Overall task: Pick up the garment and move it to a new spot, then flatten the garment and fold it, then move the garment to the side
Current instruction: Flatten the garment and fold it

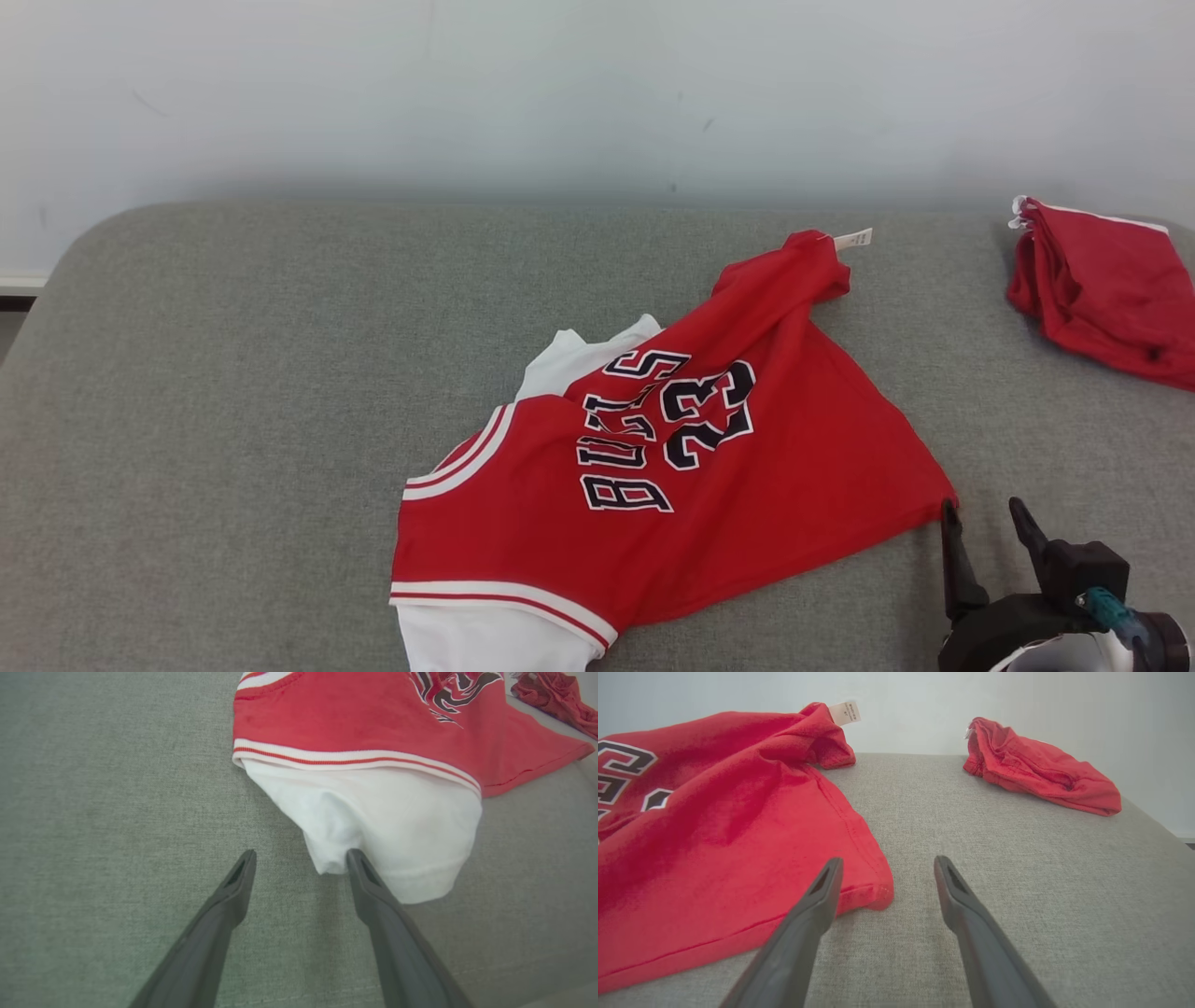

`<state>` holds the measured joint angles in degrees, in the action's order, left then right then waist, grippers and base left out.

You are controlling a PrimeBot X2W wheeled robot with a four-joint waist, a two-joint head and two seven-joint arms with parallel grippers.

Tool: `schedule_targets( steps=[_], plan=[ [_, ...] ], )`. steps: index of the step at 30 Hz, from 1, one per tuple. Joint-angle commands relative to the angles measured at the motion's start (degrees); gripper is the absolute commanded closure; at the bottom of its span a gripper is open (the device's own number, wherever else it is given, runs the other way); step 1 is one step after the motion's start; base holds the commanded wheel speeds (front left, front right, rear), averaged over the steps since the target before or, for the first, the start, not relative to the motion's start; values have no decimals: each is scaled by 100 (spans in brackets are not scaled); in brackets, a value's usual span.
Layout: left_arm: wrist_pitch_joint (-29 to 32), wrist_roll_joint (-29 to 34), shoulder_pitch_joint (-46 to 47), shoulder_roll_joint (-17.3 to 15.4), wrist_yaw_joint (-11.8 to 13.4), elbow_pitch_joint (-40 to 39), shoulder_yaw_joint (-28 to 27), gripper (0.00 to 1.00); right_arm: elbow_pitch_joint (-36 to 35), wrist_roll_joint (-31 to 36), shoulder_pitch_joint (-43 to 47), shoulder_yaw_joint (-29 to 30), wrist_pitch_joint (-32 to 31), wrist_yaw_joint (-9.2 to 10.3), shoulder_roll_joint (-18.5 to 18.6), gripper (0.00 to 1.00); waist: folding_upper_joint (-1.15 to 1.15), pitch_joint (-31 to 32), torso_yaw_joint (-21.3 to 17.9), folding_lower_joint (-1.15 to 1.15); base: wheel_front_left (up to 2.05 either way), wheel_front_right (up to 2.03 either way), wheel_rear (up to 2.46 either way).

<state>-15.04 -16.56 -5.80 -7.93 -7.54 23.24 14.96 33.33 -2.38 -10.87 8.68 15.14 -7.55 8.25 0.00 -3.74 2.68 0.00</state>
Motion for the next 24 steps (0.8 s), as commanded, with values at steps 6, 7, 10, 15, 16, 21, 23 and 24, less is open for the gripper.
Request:
schedule_targets(
  steps=[6, 7, 10, 15, 16, 21, 23, 24],
  plan=[
    [-11, -137, 293, -53, 13, 127, 126, 0, 482, 46, -339, -39, 3, 16, 48, 0, 0, -153, 4, 0, 0, 0, 0],
    [-11, -165, 330, -58, 13, 143, 143, 0, 547, 51, -389, -24, 3, 16, 53, 0, 0, -166, 7, 0, 0, 0, 0],
    [-11, -198, 418, -60, 13, 168, 193, 0, 832, 60, -524, -10, 3, 16, 66, 0, 0, -217, 37, 0, 0, 0, 0],
    [-11, -276, 561, -68, 13, 233, 330, 0, 1253, 66, -761, 1, 4, 16, 112, 0, 0, -272, 124, 0, 0, 0, 0],
    [-11, -286, 589, -51, 13, 258, 360, 0, 1328, 73, -803, 16, 4, 16, 114, 0, 0, -281, 143, 0, 0, 0, 0],
    [-11, -500, 744, -9, 13, 434, 605, 100, 1908, 50, -989, -9, -14, 16, 95, 100, 0, -296, 238, 0, 0, 0, 0],
    [-11, -618, 789, -37, 13, 492, 657, 100, 1918, 20, -1027, -35, -15, 16, 103, 100, 0, -263, 267, 0, 0, 0, 0],
    [-11, -664, 802, -31, 13, 464, 642, 100, 1867, 8, -1017, -42, -10, 16, 106, 100, 0, -240, 269, 0, 0, 0, 0]
  ],
)
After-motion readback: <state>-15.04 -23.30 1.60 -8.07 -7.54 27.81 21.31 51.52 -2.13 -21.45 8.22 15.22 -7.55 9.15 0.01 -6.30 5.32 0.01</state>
